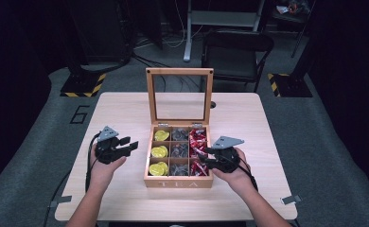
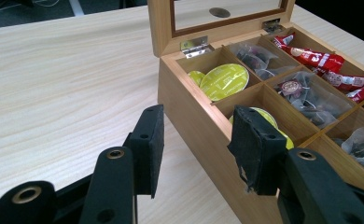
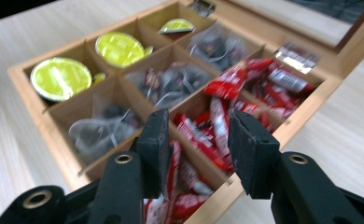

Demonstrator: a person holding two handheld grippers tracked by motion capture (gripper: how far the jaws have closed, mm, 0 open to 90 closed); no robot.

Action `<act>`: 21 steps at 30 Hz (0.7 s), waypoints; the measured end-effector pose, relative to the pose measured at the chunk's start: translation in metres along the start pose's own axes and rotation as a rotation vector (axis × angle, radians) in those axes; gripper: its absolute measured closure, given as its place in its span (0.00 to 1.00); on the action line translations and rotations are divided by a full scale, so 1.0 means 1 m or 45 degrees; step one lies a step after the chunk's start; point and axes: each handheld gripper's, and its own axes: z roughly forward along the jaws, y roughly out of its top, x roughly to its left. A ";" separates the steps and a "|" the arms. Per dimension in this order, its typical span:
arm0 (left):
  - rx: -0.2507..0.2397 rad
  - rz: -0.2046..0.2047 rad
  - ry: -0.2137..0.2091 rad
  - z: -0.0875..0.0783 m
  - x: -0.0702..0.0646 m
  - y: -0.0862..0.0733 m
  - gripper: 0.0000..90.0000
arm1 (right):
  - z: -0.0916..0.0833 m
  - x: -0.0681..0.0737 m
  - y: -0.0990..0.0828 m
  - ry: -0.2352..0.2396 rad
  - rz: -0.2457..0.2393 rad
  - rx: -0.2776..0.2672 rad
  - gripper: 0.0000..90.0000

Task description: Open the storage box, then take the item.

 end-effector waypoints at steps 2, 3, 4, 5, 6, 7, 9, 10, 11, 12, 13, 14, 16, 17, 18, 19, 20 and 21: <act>0.002 -0.005 0.001 -0.001 0.000 -0.001 0.60 | 0.002 0.004 -0.005 0.019 0.006 0.013 0.65; 0.006 -0.003 0.000 -0.001 0.000 -0.002 0.60 | 0.002 0.005 -0.007 0.028 -0.002 0.016 0.65; 0.005 -0.004 0.002 -0.001 0.001 -0.002 0.60 | 0.003 0.006 -0.009 0.028 0.002 0.019 0.65; 0.004 -0.008 0.004 -0.001 0.001 -0.003 0.60 | 0.004 0.008 -0.010 0.029 0.003 0.021 0.65; 0.009 -0.006 0.008 -0.001 0.002 -0.004 0.60 | 0.005 0.008 -0.012 0.036 0.009 0.023 0.65; 0.009 -0.007 0.009 -0.001 0.002 -0.004 0.60 | 0.006 0.009 -0.013 0.045 0.012 0.023 0.65; 0.011 -0.005 0.009 -0.001 0.002 -0.004 0.60 | 0.008 0.010 -0.014 0.051 0.004 0.035 0.65; 0.010 -0.007 0.009 0.000 0.001 -0.005 0.60 | 0.009 0.011 -0.015 0.050 0.007 0.048 0.66; 0.012 -0.008 0.007 0.000 0.002 -0.005 0.59 | 0.011 0.011 -0.016 0.059 0.000 0.052 0.67; 0.013 -0.009 0.007 0.000 0.002 -0.005 0.59 | 0.012 0.011 -0.016 0.064 0.000 0.063 0.67; 0.014 -0.008 0.008 0.001 0.002 -0.006 0.59 | 0.014 0.011 -0.018 0.069 -0.002 0.070 0.67; 0.014 -0.009 0.008 0.001 0.002 -0.007 0.59 | 0.016 0.011 -0.019 0.073 0.004 0.079 0.67; 0.024 -0.009 0.006 0.002 0.002 -0.008 0.59 | 0.019 0.012 -0.021 0.076 0.013 0.094 0.67; 0.027 -0.011 0.006 0.002 0.002 -0.008 0.59 | 0.022 0.013 -0.023 0.075 0.018 0.098 0.67; 0.022 -0.011 0.011 0.002 0.001 -0.009 0.59 | 0.023 0.013 -0.023 0.077 0.010 0.107 0.67; 0.024 -0.012 0.008 0.002 0.002 -0.009 0.59 | 0.025 0.013 -0.024 0.075 0.010 0.115 0.67; 0.024 -0.011 0.007 0.002 0.001 -0.009 0.59 | 0.026 0.014 -0.025 0.067 -0.003 0.124 0.67; 0.024 -0.012 0.007 0.002 0.002 -0.009 0.59 | 0.028 0.014 -0.026 0.065 -0.008 0.131 0.68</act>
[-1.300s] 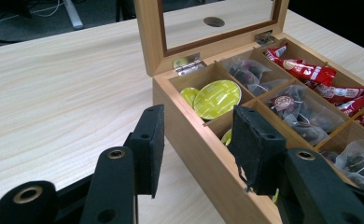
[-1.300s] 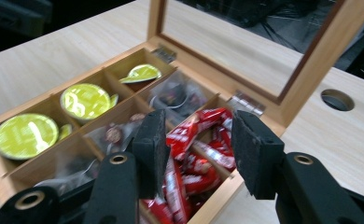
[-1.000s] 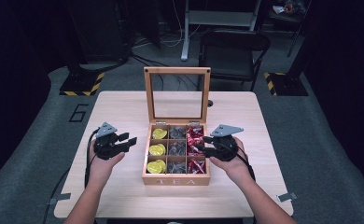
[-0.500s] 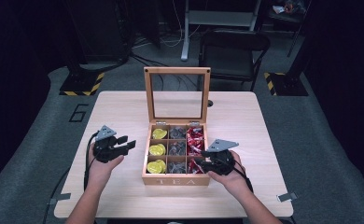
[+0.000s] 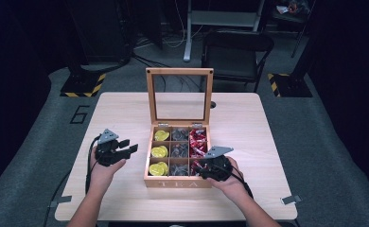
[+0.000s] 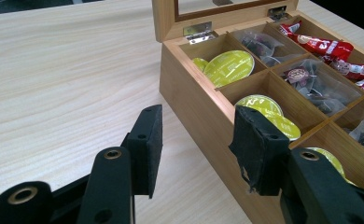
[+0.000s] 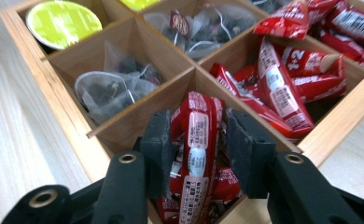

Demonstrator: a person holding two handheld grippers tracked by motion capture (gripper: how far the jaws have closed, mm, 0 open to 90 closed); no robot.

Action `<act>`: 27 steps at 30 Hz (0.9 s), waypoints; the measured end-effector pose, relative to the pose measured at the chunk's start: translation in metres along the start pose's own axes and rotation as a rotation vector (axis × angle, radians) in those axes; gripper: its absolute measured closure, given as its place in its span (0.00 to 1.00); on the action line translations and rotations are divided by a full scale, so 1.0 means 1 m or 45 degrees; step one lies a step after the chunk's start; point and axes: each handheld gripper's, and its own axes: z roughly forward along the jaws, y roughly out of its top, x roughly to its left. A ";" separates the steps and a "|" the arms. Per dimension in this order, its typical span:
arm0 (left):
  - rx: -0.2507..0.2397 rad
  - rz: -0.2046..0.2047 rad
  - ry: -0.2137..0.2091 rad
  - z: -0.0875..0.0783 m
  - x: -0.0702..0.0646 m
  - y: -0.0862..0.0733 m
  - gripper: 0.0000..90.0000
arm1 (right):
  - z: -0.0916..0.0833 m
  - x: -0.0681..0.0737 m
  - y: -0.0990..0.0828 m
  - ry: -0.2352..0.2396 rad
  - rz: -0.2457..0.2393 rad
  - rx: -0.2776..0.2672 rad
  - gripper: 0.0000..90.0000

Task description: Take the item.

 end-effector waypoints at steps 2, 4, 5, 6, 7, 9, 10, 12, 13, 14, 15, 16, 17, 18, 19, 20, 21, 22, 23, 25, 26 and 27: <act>0.003 -0.003 0.000 0.000 0.000 0.000 0.59 | 0.003 0.000 -0.001 -0.001 0.001 0.011 0.70; 0.006 -0.004 0.002 0.000 0.001 -0.001 0.59 | 0.005 0.000 -0.002 0.016 0.014 0.022 0.73; 0.007 -0.001 0.002 -0.001 0.001 -0.001 0.59 | 0.006 -0.001 -0.003 0.017 -0.009 0.024 0.74; 0.008 -0.002 0.001 -0.001 0.001 -0.002 0.59 | 0.006 -0.001 -0.003 0.018 -0.008 0.025 0.75; 0.006 -0.002 0.001 -0.001 0.001 -0.002 0.59 | 0.006 -0.001 -0.003 0.020 -0.008 0.025 0.77; 0.005 -0.004 0.002 -0.001 0.001 -0.002 0.59 | 0.005 0.000 -0.002 0.025 0.012 0.021 0.80; 0.004 -0.005 0.002 -0.001 0.001 -0.002 0.59 | 0.004 0.001 -0.002 0.029 0.018 0.014 0.80; 0.001 -0.006 0.001 -0.001 0.000 -0.002 0.59 | 0.004 0.001 -0.002 0.027 0.002 0.010 0.82; 0.002 -0.006 0.000 -0.001 0.000 -0.002 0.59 | 0.003 0.002 -0.002 0.024 0.000 0.014 0.82; 0.004 -0.005 -0.002 -0.001 0.000 -0.002 0.59 | 0.003 0.002 -0.002 0.028 -0.009 0.011 0.83; 0.004 -0.009 -0.001 -0.001 -0.001 -0.002 0.59 | 0.003 0.002 -0.002 0.022 -0.028 0.003 0.84; 0.004 -0.009 0.000 -0.001 -0.001 -0.002 0.59 | 0.001 0.003 -0.001 0.022 -0.044 0.004 0.85; 0.003 -0.009 0.000 -0.001 -0.001 -0.002 0.59 | 0.001 0.004 -0.001 0.018 -0.048 0.007 0.85; 0.003 -0.007 0.000 -0.001 0.000 -0.002 0.59 | 0.000 0.004 -0.001 0.021 -0.067 0.007 0.85; 0.003 -0.007 0.000 -0.001 0.000 -0.002 0.59 | -0.001 0.004 -0.001 0.023 -0.067 0.006 0.85; 0.006 -0.006 0.000 -0.001 0.000 -0.002 0.59 | -0.001 0.004 0.000 0.023 -0.066 0.005 0.86; 0.000 -0.007 0.004 -0.001 0.000 -0.002 0.59 | -0.001 0.005 0.000 0.023 -0.063 0.001 0.86; -0.001 -0.008 0.005 -0.001 0.000 -0.002 0.59 | -0.002 0.005 0.001 0.022 -0.052 -0.005 0.86; -0.002 -0.013 0.007 -0.002 0.000 -0.002 0.59 | -0.003 0.005 0.002 0.026 -0.058 -0.011 0.86; 0.002 -0.010 0.004 -0.002 0.001 -0.002 0.59 | -0.007 0.005 0.004 0.025 -0.061 -0.028 0.86; 0.002 -0.012 0.005 -0.002 0.001 -0.003 0.59 | -0.008 0.006 0.005 0.021 -0.053 -0.034 0.86; 0.001 -0.012 0.005 -0.002 0.001 -0.003 0.59 | -0.009 0.005 0.005 0.021 -0.052 -0.042 0.86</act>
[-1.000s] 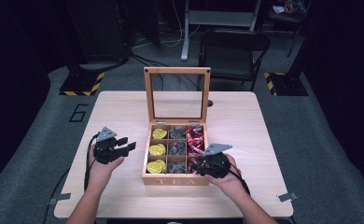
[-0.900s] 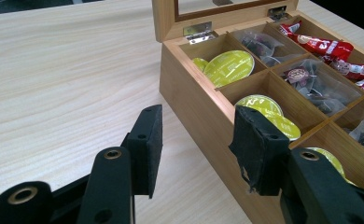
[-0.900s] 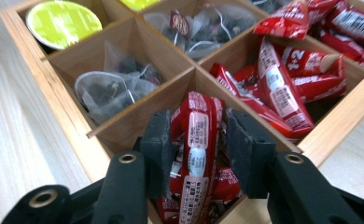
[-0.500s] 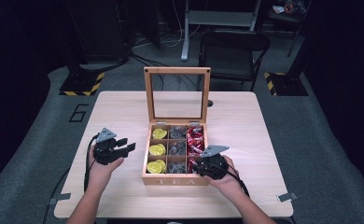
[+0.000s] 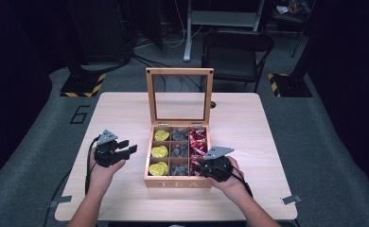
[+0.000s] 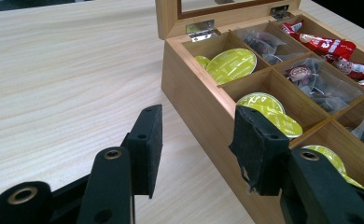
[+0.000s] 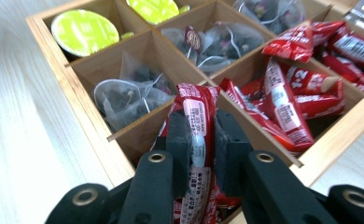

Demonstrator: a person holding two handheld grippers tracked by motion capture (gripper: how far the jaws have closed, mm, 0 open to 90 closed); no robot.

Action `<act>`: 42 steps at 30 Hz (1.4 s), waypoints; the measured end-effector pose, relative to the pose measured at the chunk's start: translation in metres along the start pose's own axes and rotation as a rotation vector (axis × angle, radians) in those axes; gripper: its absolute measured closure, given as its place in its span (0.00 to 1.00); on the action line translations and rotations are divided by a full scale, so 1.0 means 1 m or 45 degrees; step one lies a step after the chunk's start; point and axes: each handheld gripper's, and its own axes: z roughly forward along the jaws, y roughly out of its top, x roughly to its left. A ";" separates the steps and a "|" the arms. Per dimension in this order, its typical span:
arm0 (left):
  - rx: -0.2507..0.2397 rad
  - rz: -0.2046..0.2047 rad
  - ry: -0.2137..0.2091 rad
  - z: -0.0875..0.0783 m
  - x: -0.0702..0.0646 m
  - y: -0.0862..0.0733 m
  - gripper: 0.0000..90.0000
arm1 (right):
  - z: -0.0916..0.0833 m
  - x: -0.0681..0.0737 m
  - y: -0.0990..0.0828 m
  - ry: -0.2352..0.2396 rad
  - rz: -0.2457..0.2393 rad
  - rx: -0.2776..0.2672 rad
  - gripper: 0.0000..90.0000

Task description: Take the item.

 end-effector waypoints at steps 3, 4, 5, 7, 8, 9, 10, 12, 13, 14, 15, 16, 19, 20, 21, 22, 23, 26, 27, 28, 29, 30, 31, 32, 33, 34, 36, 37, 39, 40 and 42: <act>-0.001 0.004 -0.002 0.000 0.000 0.000 0.59 | -0.005 -0.001 0.002 0.001 0.011 -0.029 0.86; 0.000 0.003 -0.002 0.000 0.000 0.000 0.59 | -0.006 -0.002 0.002 0.005 0.012 -0.035 0.86; 0.002 0.005 -0.003 0.000 0.000 0.000 0.59 | -0.008 -0.002 0.002 0.005 0.020 -0.041 0.86; -0.002 0.005 -0.002 -0.001 0.000 0.000 0.59 | -0.011 -0.002 0.004 0.009 0.021 -0.058 0.86; -0.002 0.006 0.000 -0.001 0.000 0.000 0.59 | -0.012 -0.003 0.004 0.013 0.028 -0.062 0.86; -0.003 0.006 0.000 -0.001 0.000 0.000 0.59 | -0.013 -0.003 0.005 0.014 0.035 -0.063 0.86; -0.008 0.005 0.003 -0.001 0.000 0.000 0.59 | -0.014 -0.003 0.005 0.010 0.034 -0.073 0.86; -0.007 0.005 0.004 -0.001 0.000 0.000 0.59 | -0.016 -0.003 0.006 0.013 0.043 -0.075 0.86; -0.005 0.006 0.002 -0.001 0.000 0.000 0.59 | -0.017 -0.004 0.007 0.014 0.039 -0.083 0.86; -0.005 0.004 0.001 0.000 0.000 0.000 0.59 | -0.018 -0.004 0.007 0.012 0.052 -0.084 0.86; -0.005 0.003 0.001 0.000 0.000 0.000 0.59 | -0.019 -0.005 0.008 0.013 0.042 -0.087 0.86; -0.004 0.002 0.001 0.000 0.000 0.000 0.59 | -0.020 -0.004 0.008 0.011 0.052 -0.093 0.86; -0.005 0.003 0.003 0.000 -0.001 0.000 0.59 | -0.024 -0.006 0.010 0.007 0.050 -0.112 0.86; -0.005 0.003 0.002 0.000 -0.001 0.000 0.59 | -0.026 -0.006 0.010 0.008 0.055 -0.114 0.86; -0.005 0.003 0.003 0.000 -0.001 0.000 0.59 | -0.027 -0.007 0.010 0.005 0.053 -0.119 0.86; -0.005 0.004 0.004 0.000 -0.001 0.000 0.59 | -0.029 -0.007 0.010 0.007 0.061 -0.125 0.86; -0.005 0.004 0.004 0.000 -0.001 0.000 0.59 | -0.030 -0.007 0.011 0.003 0.069 -0.130 0.86; -0.007 0.005 0.009 0.000 -0.001 -0.001 0.59 | -0.033 -0.009 0.012 -0.001 0.064 -0.144 0.86; -0.001 0.004 0.007 0.000 -0.001 -0.001 0.59 | -0.035 -0.009 0.012 0.000 0.080 -0.148 0.86; 0.000 0.008 0.008 0.001 -0.001 -0.001 0.59 | -0.036 -0.010 0.013 -0.002 0.066 -0.151 0.86; 0.003 0.006 0.008 0.001 -0.001 -0.001 0.59 | -0.038 -0.010 0.013 -0.006 0.074 -0.150 0.86; 0.004 0.006 0.008 0.001 -0.001 -0.001 0.59 | -0.039 -0.010 0.013 -0.014 0.075 -0.154 0.86; 0.003 0.006 0.009 0.001 0.000 -0.001 0.59 | -0.040 -0.012 0.013 -0.017 0.067 -0.158 0.86; 0.002 0.008 0.008 0.001 0.000 -0.001 0.59 | -0.041 -0.013 0.013 -0.023 0.071 -0.163 0.86; 0.001 0.007 0.008 0.001 0.000 -0.001 0.59 | -0.043 -0.014 0.012 -0.026 0.080 -0.164 0.86; 0.002 0.007 0.008 0.001 0.000 -0.001 0.59 | -0.044 -0.015 0.012 -0.035 0.094 -0.168 0.86; 0.003 0.009 0.008 0.001 0.000 -0.001 0.59 | -0.046 -0.020 0.010 -0.045 0.109 -0.170 0.86; 0.002 0.008 0.009 0.001 0.000 -0.001 0.59 | -0.047 -0.022 0.009 -0.057 0.106 -0.174 0.86; 0.003 0.007 0.009 0.001 0.000 -0.002 0.59 | -0.050 -0.027 0.007 -0.080 0.133 -0.174 0.86; 0.002 0.007 0.010 0.001 0.000 -0.002 0.59 | -0.051 -0.030 0.005 -0.097 0.135 -0.174 0.86; 0.005 0.004 0.011 0.001 0.000 -0.002 0.59 | -0.053 -0.035 0.003 -0.119 0.147 -0.174 0.86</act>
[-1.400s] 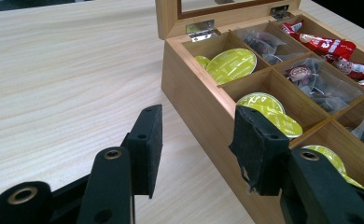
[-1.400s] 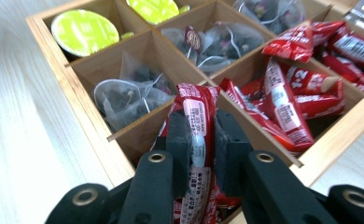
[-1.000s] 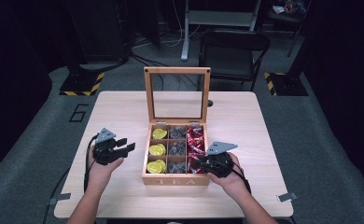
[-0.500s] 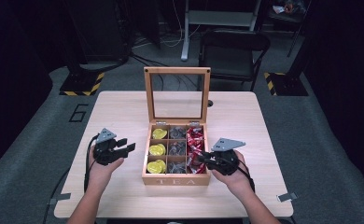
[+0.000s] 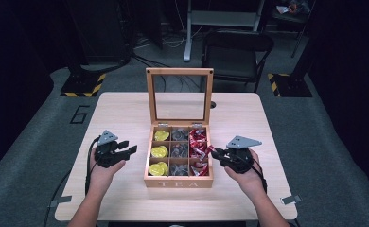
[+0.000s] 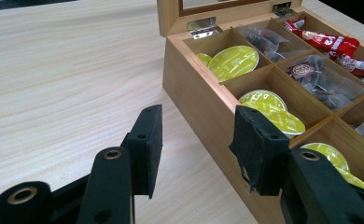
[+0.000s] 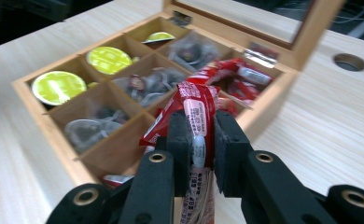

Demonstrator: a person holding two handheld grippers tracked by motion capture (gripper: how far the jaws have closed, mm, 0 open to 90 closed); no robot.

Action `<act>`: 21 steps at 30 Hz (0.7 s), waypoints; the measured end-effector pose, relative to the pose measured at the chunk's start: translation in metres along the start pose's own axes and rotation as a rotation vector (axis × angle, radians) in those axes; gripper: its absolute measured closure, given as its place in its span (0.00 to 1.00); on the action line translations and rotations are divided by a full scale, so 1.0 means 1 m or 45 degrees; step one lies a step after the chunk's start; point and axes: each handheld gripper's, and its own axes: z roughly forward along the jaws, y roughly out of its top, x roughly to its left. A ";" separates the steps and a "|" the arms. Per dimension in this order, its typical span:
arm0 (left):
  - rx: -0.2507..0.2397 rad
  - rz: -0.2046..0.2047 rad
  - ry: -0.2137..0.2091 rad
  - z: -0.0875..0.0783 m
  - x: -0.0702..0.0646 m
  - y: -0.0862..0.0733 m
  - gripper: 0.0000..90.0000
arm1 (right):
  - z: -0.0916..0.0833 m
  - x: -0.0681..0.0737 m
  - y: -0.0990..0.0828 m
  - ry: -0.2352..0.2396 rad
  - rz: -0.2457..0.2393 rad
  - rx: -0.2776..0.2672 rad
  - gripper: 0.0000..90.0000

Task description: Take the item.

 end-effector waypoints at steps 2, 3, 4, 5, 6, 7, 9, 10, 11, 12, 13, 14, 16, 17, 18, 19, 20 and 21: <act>0.000 0.001 0.001 0.001 0.000 -0.001 0.59 | -0.002 -0.005 -0.001 -0.014 0.007 -0.008 0.86; -0.003 -0.001 0.002 0.001 0.000 -0.001 0.59 | -0.003 -0.009 -0.002 -0.026 0.012 -0.009 0.87; 0.005 0.002 -0.002 0.001 0.000 -0.001 0.59 | -0.005 -0.011 -0.003 -0.037 0.024 -0.008 0.87; 0.007 0.004 -0.004 0.001 0.000 -0.001 0.59 | -0.006 -0.014 -0.004 -0.043 0.040 -0.009 0.87; 0.005 0.003 -0.003 0.001 0.000 -0.001 0.59 | -0.007 -0.016 -0.005 -0.055 0.044 -0.010 0.87; 0.005 0.004 -0.003 0.001 0.000 -0.001 0.59 | -0.007 -0.018 -0.005 -0.061 0.050 -0.009 0.87; 0.005 0.004 -0.004 0.001 0.000 -0.001 0.59 | -0.009 -0.022 -0.007 -0.076 0.068 -0.012 0.87; 0.007 0.006 -0.004 0.001 0.000 -0.001 0.59 | -0.010 -0.025 -0.008 -0.079 0.065 -0.008 0.87; 0.007 0.006 -0.005 0.001 0.000 -0.001 0.59 | -0.011 -0.026 -0.009 -0.089 0.079 -0.013 0.87; 0.008 0.003 -0.003 0.001 0.000 -0.001 0.59 | -0.011 -0.028 -0.010 -0.093 0.078 -0.011 0.87; 0.008 0.003 -0.003 0.001 0.000 -0.001 0.59 | -0.012 -0.029 -0.010 -0.100 0.084 -0.010 0.87; 0.007 0.003 -0.003 0.001 0.000 -0.001 0.59 | -0.012 -0.030 -0.011 -0.105 0.087 -0.009 0.87; 0.006 0.007 -0.002 0.001 0.000 -0.001 0.59 | -0.012 -0.033 -0.013 -0.131 0.081 0.000 0.87; 0.005 0.007 -0.002 0.001 0.000 -0.001 0.59 | -0.012 -0.034 -0.013 -0.136 0.085 -0.002 0.87; 0.005 0.006 -0.001 0.001 0.000 -0.001 0.59 | -0.013 -0.035 -0.014 -0.141 0.081 0.000 0.87; 0.003 0.005 0.000 0.001 0.000 -0.001 0.59 | -0.013 -0.037 -0.015 -0.144 0.088 -0.002 0.87; 0.002 0.000 0.000 0.001 0.000 -0.002 0.59 | -0.013 -0.038 -0.015 -0.148 0.093 -0.002 0.87; 0.002 0.001 -0.001 0.001 0.000 -0.002 0.59 | -0.013 -0.040 -0.016 -0.152 0.101 -0.001 0.87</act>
